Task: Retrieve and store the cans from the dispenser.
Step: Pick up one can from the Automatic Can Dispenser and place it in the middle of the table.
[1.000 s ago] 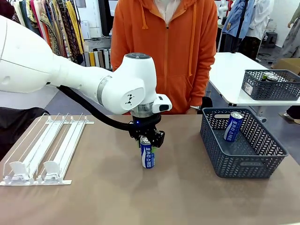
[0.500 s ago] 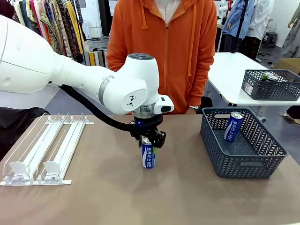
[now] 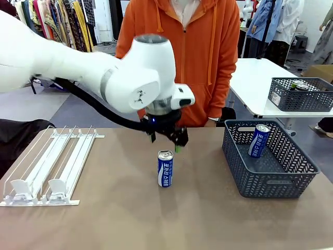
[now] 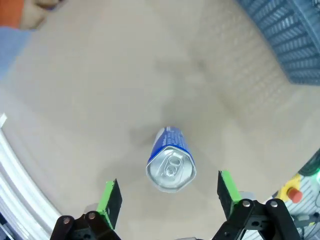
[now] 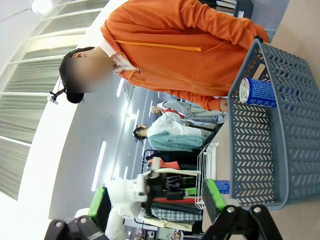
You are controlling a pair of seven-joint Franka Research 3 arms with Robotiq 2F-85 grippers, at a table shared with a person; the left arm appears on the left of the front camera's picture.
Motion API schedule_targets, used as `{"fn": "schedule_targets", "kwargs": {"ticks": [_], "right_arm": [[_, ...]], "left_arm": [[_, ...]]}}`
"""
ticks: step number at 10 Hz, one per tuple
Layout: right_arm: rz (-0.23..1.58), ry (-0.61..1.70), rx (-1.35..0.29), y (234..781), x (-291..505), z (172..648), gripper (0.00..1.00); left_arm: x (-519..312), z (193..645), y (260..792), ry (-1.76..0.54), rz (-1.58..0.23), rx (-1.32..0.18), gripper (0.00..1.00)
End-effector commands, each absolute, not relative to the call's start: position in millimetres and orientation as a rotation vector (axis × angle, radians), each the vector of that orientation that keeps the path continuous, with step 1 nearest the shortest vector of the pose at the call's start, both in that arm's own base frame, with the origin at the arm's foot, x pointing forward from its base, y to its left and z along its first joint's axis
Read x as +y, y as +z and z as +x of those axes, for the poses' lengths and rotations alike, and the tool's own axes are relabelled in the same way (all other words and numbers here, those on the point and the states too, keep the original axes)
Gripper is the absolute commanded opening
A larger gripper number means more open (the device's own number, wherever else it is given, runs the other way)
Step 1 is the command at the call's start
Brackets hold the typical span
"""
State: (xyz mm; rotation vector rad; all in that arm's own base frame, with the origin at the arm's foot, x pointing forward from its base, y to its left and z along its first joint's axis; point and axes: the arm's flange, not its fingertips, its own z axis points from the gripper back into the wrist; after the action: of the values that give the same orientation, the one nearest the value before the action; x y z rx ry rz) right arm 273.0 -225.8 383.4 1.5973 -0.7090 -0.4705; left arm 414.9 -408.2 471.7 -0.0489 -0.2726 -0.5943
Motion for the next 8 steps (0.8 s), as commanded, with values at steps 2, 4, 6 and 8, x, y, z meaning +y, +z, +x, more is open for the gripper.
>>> {"fn": "schedule_targets", "kwargs": {"ticks": [2,4,6,8], "right_arm": [[1.605,-0.473,-0.694,388,-226,271,1.0],[1.605,-0.473,-0.694,388,-226,271,1.0],[1.605,-0.473,-0.694,388,-226,271,1.0],[1.605,-0.473,-0.694,388,-226,271,1.0]], "left_arm": [[-338,371,548,-0.536,-0.151,-0.488,1.0],[-249,366,590,-0.441,-0.294,-0.525,1.0],[-117,358,605,-0.281,-0.553,-0.576,1.0],[-3,338,573,-0.073,-0.873,-0.625,1.0]]}}
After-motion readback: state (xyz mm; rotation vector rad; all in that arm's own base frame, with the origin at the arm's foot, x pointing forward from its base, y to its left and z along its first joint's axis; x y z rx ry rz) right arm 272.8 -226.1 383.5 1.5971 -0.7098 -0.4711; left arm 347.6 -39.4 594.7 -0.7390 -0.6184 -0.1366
